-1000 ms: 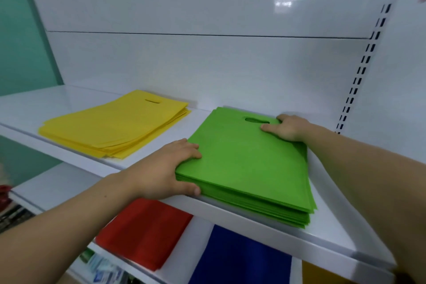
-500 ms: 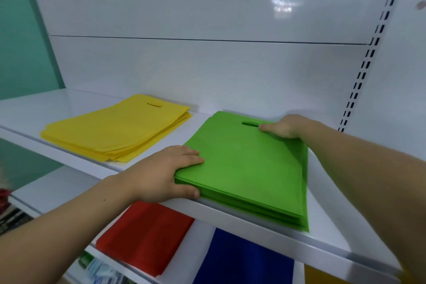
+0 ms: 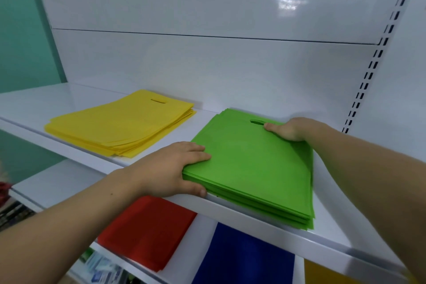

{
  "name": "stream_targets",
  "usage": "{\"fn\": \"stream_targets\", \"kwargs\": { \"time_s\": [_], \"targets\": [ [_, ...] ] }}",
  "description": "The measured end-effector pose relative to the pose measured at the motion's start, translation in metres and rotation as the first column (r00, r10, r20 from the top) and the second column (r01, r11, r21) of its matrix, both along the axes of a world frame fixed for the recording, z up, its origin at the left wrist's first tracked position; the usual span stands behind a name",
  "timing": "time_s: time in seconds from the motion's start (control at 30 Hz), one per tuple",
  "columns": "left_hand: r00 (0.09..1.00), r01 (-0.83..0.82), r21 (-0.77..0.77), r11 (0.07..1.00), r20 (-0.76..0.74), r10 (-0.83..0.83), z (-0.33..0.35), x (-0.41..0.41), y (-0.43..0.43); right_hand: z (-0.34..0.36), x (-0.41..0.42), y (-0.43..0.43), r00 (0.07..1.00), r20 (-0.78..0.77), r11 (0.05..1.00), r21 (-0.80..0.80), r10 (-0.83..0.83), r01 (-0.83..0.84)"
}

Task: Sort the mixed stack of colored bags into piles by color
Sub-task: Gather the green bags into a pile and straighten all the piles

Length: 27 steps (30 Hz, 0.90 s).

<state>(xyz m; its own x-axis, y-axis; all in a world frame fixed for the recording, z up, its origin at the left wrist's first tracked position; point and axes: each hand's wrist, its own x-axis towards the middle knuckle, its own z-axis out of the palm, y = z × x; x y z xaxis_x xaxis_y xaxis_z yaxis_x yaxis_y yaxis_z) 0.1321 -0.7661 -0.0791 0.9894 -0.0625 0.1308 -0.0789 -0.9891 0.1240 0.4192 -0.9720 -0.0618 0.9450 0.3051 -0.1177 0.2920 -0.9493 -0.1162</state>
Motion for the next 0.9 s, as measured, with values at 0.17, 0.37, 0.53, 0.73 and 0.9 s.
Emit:
{"fn": "stream_targets", "kwargs": {
  "time_s": [0.17, 0.37, 0.53, 0.73, 0.9],
  "targets": [
    [1.0, 0.013, -0.023, 1.0, 0.001, -0.013, 0.002, 0.002, -0.001, 0.0, -0.002, -0.002, 0.999, -0.026, 0.997, 0.07, 0.028, -0.026],
    [0.999, 0.033, -0.03, 0.999, -0.002, -0.033, 0.001, 0.003, -0.005, 0.003, -0.006, -0.001, 1.0, -0.01, 1.0, -0.006, 0.01, -0.01],
    [1.0, -0.004, -0.104, 0.995, 0.003, 0.004, 0.001, 0.003, 0.0, 0.003, -0.002, -0.011, 0.999, 0.052, 0.997, 0.076, 0.008, -0.012],
    [1.0, 0.009, -0.101, 0.995, -0.021, -0.011, -0.002, 0.006, -0.004, -0.001, -0.002, -0.006, 0.999, 0.02, 0.993, 0.108, 0.046, -0.047],
    [0.999, -0.018, -0.12, 0.993, -0.04, 0.013, 0.0, 0.003, 0.001, -0.007, -0.003, 0.0, 0.997, 0.071, 0.999, 0.052, -0.013, 0.009]
  ]
}}
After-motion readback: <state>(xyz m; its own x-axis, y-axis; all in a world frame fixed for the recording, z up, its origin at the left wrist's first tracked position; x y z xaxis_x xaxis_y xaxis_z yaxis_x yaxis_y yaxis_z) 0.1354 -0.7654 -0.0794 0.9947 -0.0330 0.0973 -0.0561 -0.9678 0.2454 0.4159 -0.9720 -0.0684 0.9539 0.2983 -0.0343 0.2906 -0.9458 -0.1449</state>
